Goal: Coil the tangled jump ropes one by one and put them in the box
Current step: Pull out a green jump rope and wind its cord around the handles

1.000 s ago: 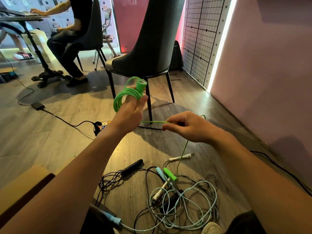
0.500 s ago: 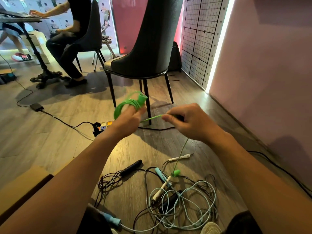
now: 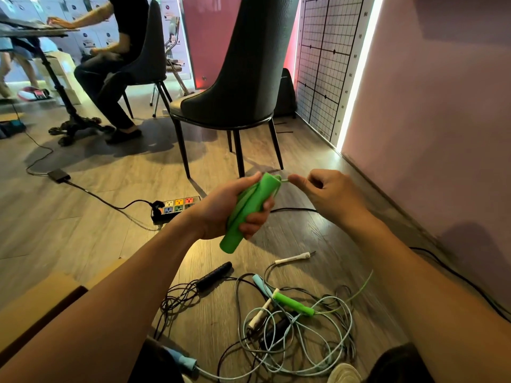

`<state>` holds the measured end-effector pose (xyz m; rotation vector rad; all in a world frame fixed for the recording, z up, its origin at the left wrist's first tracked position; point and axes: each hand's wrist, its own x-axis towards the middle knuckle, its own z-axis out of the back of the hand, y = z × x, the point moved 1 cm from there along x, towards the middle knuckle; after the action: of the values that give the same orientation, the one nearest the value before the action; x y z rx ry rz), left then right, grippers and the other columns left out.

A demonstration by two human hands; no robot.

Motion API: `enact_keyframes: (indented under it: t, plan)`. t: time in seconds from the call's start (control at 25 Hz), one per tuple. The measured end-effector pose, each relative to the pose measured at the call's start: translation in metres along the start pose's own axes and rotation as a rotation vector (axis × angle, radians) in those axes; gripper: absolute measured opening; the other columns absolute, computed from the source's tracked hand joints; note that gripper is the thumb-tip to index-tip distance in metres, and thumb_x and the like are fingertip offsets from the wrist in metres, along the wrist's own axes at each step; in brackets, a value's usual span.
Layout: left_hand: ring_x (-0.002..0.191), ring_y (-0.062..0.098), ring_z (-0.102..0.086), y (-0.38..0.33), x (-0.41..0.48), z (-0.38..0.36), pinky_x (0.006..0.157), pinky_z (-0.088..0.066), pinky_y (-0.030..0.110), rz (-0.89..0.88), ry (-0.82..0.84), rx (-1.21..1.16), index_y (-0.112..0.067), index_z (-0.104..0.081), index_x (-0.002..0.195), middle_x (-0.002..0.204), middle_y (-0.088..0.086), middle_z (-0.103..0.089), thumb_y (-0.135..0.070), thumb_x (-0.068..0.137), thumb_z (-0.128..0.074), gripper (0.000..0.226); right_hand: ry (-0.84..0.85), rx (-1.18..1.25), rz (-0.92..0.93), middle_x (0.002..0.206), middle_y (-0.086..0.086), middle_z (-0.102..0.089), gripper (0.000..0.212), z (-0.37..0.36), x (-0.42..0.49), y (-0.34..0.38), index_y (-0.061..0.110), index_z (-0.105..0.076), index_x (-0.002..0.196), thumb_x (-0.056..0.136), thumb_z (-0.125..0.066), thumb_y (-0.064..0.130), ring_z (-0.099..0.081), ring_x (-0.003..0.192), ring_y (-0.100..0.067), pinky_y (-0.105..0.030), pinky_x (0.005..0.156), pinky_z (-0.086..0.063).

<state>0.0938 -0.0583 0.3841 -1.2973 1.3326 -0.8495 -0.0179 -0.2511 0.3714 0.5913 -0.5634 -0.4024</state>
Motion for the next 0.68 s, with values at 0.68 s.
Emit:
enact_keyframes:
  t: [0.68]
  plan:
    - [0.082, 0.017, -0.057, -0.003, 0.008, 0.041, 0.089, -0.049, 0.038, -0.588, -0.843, -0.271, -0.016, -0.052, 0.113, 0.086, 0.003, -0.054, -0.036, 0.107, -0.034, 0.028, 0.432, 0.149, 0.382, 0.057, 0.006, -0.058, 0.026, -0.021, -0.012, 0.045, 0.018, -0.072, 0.08, 0.096, -0.061, 0.036, -0.049, 0.048, -0.01, -0.025, 0.048, -0.039]
